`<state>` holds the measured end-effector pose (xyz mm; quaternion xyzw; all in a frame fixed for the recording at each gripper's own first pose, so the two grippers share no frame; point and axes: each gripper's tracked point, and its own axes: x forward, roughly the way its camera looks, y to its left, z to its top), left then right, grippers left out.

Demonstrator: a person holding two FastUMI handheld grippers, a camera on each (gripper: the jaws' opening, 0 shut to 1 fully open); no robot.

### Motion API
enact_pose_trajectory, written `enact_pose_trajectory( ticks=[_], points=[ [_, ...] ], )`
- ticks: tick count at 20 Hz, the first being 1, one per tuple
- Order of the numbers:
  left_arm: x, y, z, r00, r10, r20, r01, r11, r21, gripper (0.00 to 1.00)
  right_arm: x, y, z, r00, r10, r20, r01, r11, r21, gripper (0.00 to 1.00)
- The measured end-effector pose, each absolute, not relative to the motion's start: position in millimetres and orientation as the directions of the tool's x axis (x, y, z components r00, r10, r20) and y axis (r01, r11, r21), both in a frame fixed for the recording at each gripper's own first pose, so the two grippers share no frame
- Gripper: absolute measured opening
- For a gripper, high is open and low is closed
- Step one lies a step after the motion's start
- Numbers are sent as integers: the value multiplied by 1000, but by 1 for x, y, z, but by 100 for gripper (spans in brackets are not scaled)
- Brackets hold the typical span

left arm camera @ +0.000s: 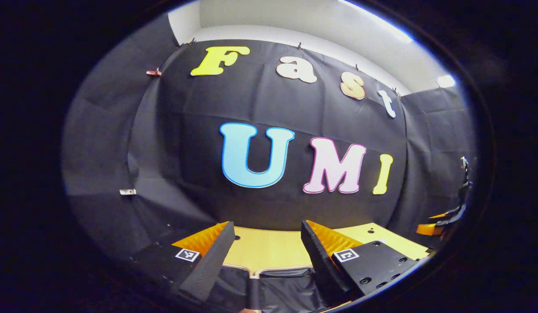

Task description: First open the suitcase, pack the skin care products into it, and then close the suitcase.

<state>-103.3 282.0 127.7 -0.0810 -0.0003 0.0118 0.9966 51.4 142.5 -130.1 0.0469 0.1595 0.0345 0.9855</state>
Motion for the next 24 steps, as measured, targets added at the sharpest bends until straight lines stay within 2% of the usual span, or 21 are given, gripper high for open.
enact_pose_trajectory(
  ticks=[5,9,13,18,21,24],
  points=[
    [-54,174,92,989,-140,-39,132,977,-168,96,73,125,-139,944,119,-307,-110,993,48,97],
    [-18,91,58,972,-218,-93,205,969,-136,96,99,113,-152,935,172,-312,-176,984,14,97],
    [24,27,-10,955,-228,-189,221,974,-56,96,126,102,-178,916,225,-330,-241,971,-6,97],
    [58,-47,-87,906,-272,-326,253,962,-101,96,145,88,-218,875,296,-383,-325,946,-10,97],
    [80,-60,-137,873,-246,-421,227,969,-94,96,156,79,-242,846,322,-424,-349,937,15,97],
    [105,-71,-171,852,-236,-468,217,972,-96,97,166,71,-257,826,336,-451,-360,932,36,97]
  ],
)
